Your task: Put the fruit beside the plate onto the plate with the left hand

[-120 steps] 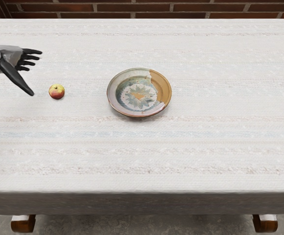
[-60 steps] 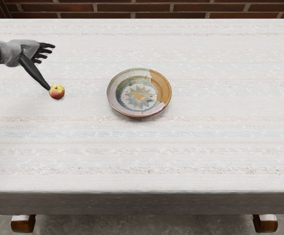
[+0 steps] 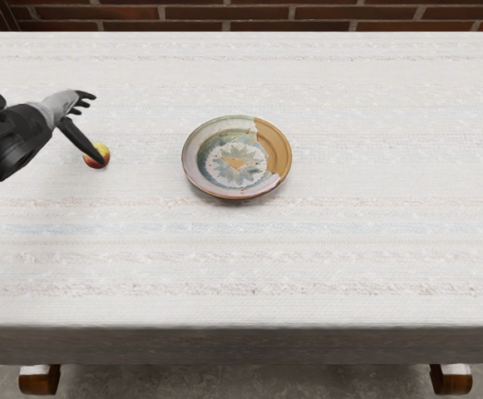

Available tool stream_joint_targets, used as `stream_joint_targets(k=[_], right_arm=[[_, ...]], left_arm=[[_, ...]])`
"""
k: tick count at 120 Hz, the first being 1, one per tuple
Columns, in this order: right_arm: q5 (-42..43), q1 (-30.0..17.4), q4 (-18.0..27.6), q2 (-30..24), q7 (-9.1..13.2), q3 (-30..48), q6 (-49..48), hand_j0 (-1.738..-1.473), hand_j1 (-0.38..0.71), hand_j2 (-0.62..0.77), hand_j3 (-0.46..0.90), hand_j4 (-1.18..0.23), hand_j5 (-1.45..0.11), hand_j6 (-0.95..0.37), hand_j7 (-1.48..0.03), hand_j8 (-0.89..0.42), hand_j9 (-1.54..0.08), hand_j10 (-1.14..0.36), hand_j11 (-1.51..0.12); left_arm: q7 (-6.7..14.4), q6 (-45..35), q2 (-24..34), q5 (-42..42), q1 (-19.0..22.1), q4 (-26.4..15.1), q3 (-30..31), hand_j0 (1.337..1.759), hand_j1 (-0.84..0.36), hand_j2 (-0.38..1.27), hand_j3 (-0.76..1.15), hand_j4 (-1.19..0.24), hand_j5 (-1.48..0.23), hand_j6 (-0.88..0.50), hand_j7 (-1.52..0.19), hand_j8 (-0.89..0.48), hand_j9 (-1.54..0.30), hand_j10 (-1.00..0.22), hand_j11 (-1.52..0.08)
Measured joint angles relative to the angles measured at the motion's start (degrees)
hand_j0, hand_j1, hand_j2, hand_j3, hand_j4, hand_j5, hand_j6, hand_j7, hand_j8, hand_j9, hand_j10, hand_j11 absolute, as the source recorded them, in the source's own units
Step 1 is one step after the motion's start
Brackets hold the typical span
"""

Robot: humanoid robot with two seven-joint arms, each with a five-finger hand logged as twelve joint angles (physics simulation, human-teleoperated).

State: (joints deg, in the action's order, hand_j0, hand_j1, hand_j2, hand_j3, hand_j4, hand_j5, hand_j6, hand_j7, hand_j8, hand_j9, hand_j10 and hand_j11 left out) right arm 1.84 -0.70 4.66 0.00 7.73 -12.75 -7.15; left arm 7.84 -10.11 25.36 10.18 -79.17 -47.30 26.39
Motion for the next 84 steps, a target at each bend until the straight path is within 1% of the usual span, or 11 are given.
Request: stream_joint_targets(k=[5,26,39,49,59,68,84], right_arm=[[0.0,0.0,0.0,0.0,0.0,0.0,0.0,-1.658,-0.35,0.0,0.0,0.0,0.0,0.0,0.0,0.0,0.0,0.0,0.0],[0.0,0.0,0.0,0.0,0.0,0.0,0.0,-1.658,-0.35,0.0,0.0,0.0,0.0,0.0,0.0,0.0,0.0,0.0,0.0],[0.0,0.0,0.0,0.0,0.0,0.0,0.0,-1.658,-0.35,0.0,0.0,0.0,0.0,0.0,0.0,0.0,0.0,0.0,0.0],[0.0,0.0,0.0,0.0,0.0,0.0,0.0,-1.658,-0.35,0.0,0.0,0.0,0.0,0.0,0.0,0.0,0.0,0.0,0.0],[0.0,0.0,0.0,0.0,0.0,0.0,0.0,-1.658,-0.35,0.0,0.0,0.0,0.0,0.0,0.0,0.0,0.0,0.0,0.0],[0.0,0.0,0.0,0.0,0.0,0.0,0.0,-1.658,-0.35,0.0,0.0,0.0,0.0,0.0,0.0,0.0,0.0,0.0,0.0],[0.0,0.0,0.0,0.0,0.0,0.0,0.0,-1.658,-0.35,0.0,0.0,0.0,0.0,0.0,0.0,0.0,0.0,0.0,0.0]], left_arm=[[-0.1,-0.3,0.0,0.0,0.6,0.0,0.1,1.658,0.17,0.03,0.0,-0.15,-0.2,-0.15,-0.2,-0.15,-0.2,-0.15,-0.2],[-0.2,-0.6,0.0,0.0,0.7,-1.2,0.6,1.658,0.1,0.04,0.0,-0.21,-0.27,-0.21,-0.27,-0.21,-0.27,-0.21,-0.27],[-0.3,-0.7,-0.6,0.0,2.2,-1.6,0.8,1.658,0.06,0.05,0.0,-0.24,-0.32,-0.24,-0.32,-0.24,-0.32,-0.24,-0.32],[-0.3,-0.8,-0.7,0.1,2.3,-1.6,0.8,1.658,0.02,0.06,0.0,-0.28,-0.36,-0.28,-0.36,-0.28,-0.36,-0.28,-0.36],[-1.0,-1.2,-0.7,0.2,2.4,-1.4,0.8,1.658,-0.02,0.06,0.0,-0.31,-0.41,-0.31,-0.41,-0.31,-0.41,-0.31,-0.41],[-1.6,-3.1,-1.4,0.4,3.4,-1.2,0.9,1.658,-0.05,0.07,0.0,-0.33,-0.43,-0.33,-0.43,-0.33,-0.43,-0.33,-0.43],[-2.0,-4.6,-1.5,0.6,3.6,-0.9,0.9,1.658,-0.09,0.07,0.0,-0.37,-0.48,-0.37,-0.48,-0.37,-0.48,-0.37,-0.48]])
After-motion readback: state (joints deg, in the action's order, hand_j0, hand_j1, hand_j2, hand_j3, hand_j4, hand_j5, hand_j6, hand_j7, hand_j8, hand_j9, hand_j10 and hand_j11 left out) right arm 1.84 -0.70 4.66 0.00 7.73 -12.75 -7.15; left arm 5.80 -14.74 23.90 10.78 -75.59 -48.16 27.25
